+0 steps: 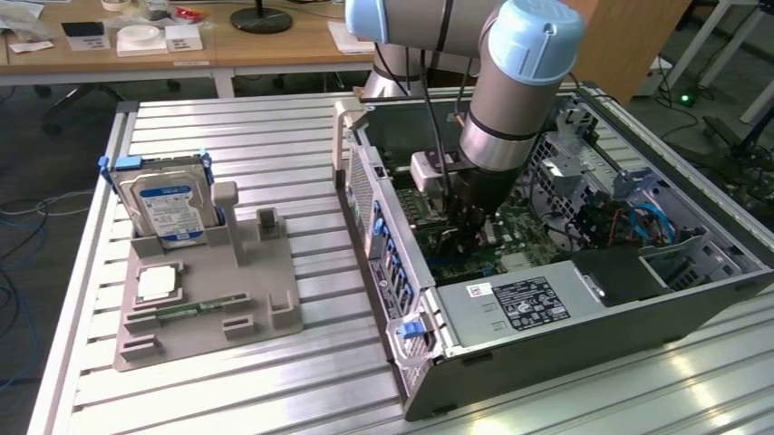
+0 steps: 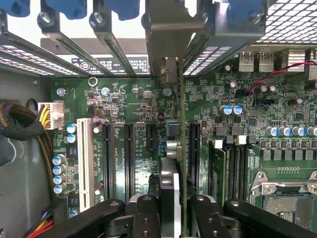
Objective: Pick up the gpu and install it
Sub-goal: 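Insert the gpu into the slot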
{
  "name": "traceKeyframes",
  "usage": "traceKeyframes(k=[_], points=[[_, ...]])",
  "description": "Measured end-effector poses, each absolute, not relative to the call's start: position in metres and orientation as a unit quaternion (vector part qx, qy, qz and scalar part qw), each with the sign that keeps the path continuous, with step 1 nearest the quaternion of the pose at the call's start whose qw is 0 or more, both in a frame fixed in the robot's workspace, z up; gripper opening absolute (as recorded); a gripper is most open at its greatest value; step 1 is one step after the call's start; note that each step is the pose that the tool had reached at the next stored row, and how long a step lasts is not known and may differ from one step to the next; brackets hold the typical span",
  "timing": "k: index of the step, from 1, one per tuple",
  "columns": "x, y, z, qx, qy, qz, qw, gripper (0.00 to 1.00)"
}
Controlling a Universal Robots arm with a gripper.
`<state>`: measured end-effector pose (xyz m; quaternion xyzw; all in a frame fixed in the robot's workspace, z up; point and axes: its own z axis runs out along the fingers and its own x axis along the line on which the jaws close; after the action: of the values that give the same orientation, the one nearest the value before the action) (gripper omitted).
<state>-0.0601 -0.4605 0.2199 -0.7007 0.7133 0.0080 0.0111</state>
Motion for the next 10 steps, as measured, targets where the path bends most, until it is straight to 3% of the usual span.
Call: traceKeyframes(k=[10], points=[[-0.0600,-0.4605,0.2227,-0.701,0.713,0.008,0.011,0.28]])
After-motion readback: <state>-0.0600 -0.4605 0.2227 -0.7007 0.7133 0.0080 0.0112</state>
